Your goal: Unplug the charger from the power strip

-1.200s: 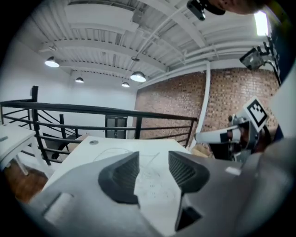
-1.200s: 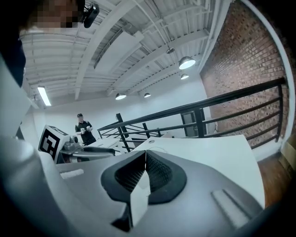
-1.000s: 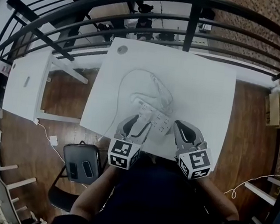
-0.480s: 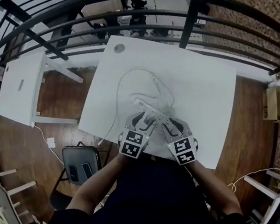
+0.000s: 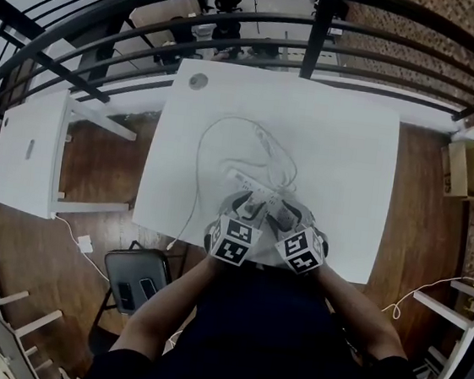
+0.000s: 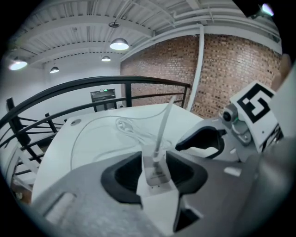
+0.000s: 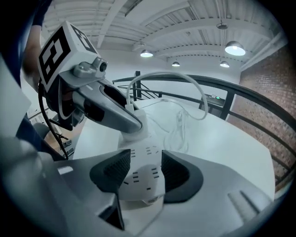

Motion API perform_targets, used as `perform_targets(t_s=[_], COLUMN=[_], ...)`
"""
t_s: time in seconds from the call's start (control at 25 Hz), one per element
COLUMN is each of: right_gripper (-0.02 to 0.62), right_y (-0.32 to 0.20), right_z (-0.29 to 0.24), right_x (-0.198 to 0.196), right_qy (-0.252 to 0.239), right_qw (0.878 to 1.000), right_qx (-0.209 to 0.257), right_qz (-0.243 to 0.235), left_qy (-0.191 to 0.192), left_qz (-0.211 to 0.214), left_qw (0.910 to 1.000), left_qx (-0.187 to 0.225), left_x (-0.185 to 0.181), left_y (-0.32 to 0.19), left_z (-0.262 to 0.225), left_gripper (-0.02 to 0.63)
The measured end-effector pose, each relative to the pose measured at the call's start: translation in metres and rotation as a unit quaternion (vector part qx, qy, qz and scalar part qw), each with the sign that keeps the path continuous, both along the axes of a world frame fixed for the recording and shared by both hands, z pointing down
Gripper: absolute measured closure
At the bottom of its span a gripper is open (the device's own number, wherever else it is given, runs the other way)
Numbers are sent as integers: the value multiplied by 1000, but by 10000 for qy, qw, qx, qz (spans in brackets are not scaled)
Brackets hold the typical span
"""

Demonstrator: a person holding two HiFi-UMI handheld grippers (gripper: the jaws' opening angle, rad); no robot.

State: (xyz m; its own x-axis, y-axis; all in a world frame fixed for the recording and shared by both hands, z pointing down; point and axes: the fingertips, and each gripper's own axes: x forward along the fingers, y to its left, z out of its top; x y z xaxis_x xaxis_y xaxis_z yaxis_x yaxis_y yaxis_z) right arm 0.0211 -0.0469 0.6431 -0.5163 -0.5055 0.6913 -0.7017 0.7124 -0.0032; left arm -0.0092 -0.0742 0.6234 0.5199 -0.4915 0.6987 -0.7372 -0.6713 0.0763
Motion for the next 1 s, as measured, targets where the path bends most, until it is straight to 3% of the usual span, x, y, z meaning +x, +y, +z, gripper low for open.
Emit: perform_targets(t_s=[0.2, 0.52, 1.0], right_gripper=[388, 388, 388], right_y=[5, 4, 8], right_z=[9, 10, 13], right_x=[0, 2, -3], right_qy=[-348, -228, -313], right_qw=[9993, 9996, 9993], right_qx=[-130, -158, -205], right_qz=[83, -35, -75], left_qy=[-63, -55, -81], left_qz=[20, -162, -418], left_qw=[10000, 9995, 9988], left_qx=[-5, -247, -245], left_x=[1, 2, -3], left_y=[-1, -4, -1], left_z=[4, 1, 1], left_gripper=[445, 457, 459])
